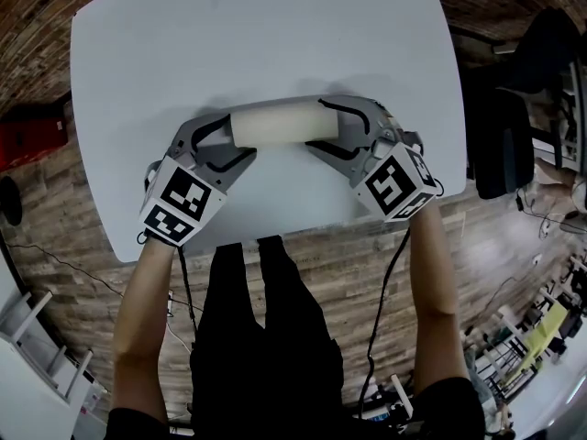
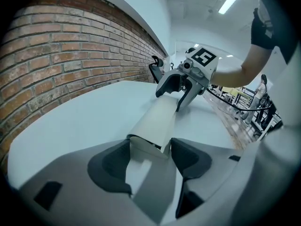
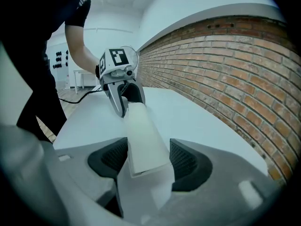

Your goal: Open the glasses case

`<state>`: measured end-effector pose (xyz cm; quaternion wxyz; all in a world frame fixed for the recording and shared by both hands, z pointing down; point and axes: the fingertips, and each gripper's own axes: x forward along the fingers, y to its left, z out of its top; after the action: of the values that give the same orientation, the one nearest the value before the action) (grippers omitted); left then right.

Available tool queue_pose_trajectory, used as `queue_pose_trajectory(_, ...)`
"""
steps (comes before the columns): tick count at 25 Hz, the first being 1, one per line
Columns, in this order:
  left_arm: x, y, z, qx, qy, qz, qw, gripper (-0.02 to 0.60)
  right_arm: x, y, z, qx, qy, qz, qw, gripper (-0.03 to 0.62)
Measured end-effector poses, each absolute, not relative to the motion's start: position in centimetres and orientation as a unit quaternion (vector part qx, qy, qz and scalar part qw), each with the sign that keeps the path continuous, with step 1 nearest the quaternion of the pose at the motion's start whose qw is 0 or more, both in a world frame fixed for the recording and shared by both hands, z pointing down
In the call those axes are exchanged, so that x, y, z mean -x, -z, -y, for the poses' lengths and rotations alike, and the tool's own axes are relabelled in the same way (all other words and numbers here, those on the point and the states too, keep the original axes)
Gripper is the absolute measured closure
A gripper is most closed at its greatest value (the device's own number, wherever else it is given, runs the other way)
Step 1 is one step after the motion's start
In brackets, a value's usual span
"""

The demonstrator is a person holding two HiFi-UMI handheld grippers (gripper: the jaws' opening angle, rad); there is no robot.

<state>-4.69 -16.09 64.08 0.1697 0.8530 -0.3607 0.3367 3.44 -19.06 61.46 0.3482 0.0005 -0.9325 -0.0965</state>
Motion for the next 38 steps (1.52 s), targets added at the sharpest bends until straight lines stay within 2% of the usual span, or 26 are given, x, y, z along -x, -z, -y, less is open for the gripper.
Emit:
queue_pose_trajectory(15, 4.7, -64.0, 16.1, -0.853, -0.338, 0.363, 0.163, 0.31, -3.4, -59.6, 21.0, -0.022, 0.015, 0.956, 0.292, 0.347)
queue_pose_trajectory(27, 4.8, -63.9, 16.0, -0.849, -0.347, 0.369, 0.151, 0.31, -3.4, -58.7, 22.7, -0.033, 0.037, 0.961, 0.273, 0.44)
queue_pose_trajectory(29, 4.7, -63.8, 16.0, -0.851, -0.344, 0.368, 0.15, 0.31, -3.3, -58.5, 23.1, -0.041, 0.039, 0.961, 0.272, 0.477)
queue_pose_trajectory(38, 4.6, -63.9, 16.1, -0.851, -0.343, 0.37, 0.147, 0.31, -3.0, -58.6, 24.7, -0.077, 0.019, 0.963, 0.256, 0.494)
